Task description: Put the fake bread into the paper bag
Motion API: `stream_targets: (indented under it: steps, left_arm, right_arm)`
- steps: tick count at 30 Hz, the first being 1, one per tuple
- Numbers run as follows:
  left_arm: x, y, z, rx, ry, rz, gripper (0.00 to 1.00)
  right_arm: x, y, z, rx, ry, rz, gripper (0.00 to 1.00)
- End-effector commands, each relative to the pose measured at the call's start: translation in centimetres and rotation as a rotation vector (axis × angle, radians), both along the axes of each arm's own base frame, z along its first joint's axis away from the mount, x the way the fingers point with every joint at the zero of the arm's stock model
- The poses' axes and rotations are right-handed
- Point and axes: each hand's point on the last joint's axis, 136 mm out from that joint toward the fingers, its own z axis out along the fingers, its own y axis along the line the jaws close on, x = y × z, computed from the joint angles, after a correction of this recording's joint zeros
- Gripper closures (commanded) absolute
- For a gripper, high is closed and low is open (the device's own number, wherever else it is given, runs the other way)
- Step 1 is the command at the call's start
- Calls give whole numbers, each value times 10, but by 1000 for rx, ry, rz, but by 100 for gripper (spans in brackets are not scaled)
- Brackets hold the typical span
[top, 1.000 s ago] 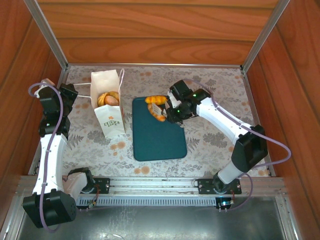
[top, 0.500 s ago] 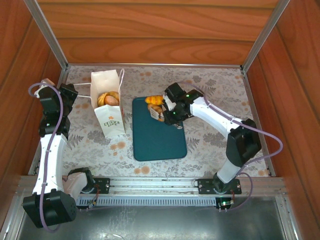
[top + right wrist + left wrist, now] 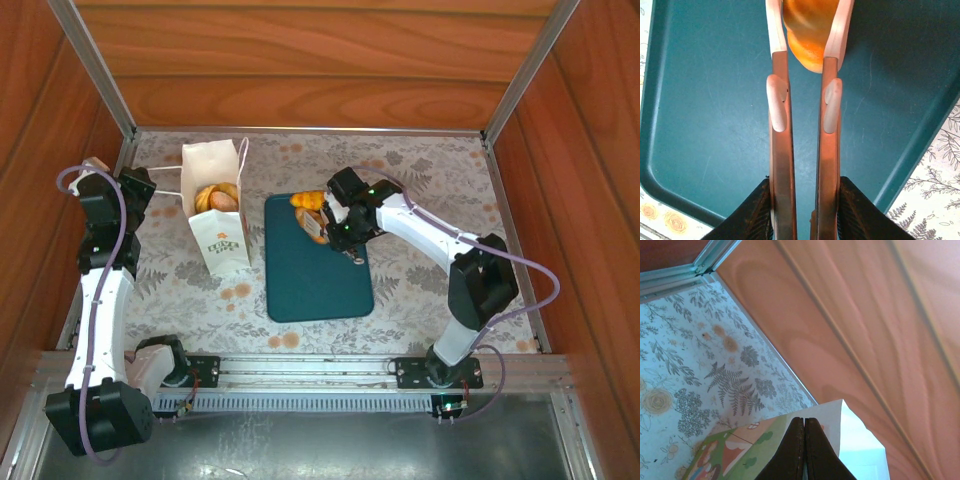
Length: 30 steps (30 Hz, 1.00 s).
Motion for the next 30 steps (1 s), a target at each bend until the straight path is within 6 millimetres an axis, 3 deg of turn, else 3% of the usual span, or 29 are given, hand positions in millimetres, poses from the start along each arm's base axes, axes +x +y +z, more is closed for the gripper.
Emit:
stream_targets:
  steps: [1,9,15,30]
  left_arm:
    - [1,3,12,-2,-33,13,100]
    - [1,3,10,-1,-29,13,100]
    - [1,3,10,-1,-28,13,100]
    - [1,3,11,-3,-30,11,100]
  right_arm:
    - [-15,7,25,70,-20,45,68]
    - [-30,8,51,149,-29,23,70]
    - [-28,12,85,231,-85,-9,72]
    - [5,30,236,499,-364,-99,73]
